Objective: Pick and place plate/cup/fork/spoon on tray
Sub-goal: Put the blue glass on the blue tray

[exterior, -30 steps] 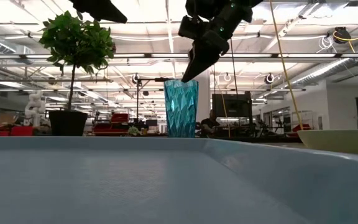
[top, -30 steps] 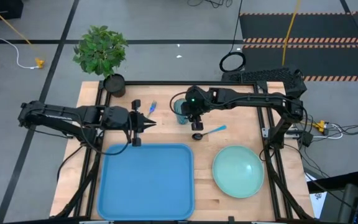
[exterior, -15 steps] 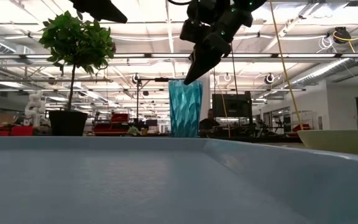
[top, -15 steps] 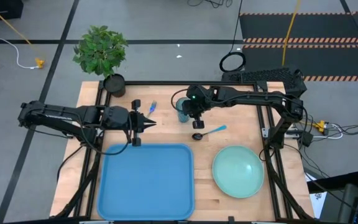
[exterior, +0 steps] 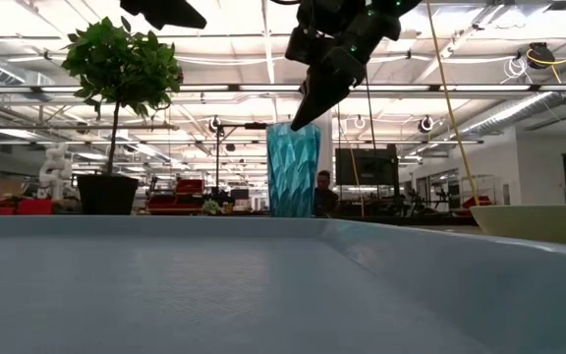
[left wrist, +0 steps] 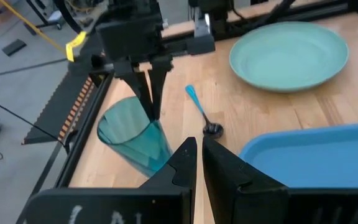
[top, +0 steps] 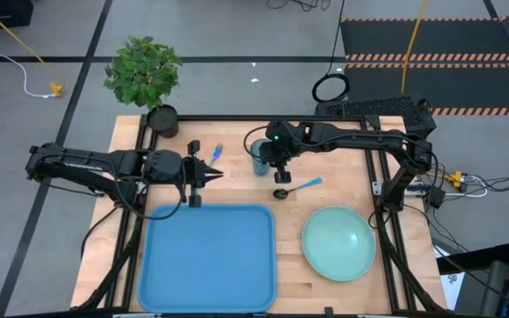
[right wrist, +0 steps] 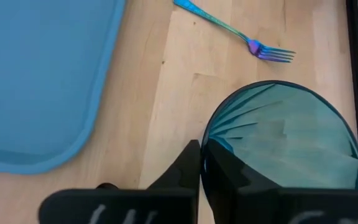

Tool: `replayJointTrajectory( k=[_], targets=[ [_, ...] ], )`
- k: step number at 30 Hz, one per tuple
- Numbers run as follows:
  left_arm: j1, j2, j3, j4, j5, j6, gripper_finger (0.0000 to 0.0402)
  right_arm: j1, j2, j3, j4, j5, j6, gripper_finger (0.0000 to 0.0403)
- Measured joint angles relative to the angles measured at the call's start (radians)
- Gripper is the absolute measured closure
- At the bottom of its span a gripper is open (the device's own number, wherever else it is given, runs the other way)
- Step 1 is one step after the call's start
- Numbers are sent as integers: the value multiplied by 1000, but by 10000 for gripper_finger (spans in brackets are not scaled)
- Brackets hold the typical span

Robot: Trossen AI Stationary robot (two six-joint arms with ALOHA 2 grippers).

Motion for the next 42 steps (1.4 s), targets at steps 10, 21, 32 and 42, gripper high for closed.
replayJointTrajectory(
  k=[10,21,32,42],
  targets=[
    [0,41,0,22,0,0,343,82,-47,0,5,20,40,402],
    [0,87,0,78,-2,23,274,247,-153,0,-9,110,166,402],
    [0,84,0,78,-3,21,273,398,-164,0,2,188,273,403],
    [0,84,0,78,-3,20,273,481,-148,0,47,245,342,403]
  ],
)
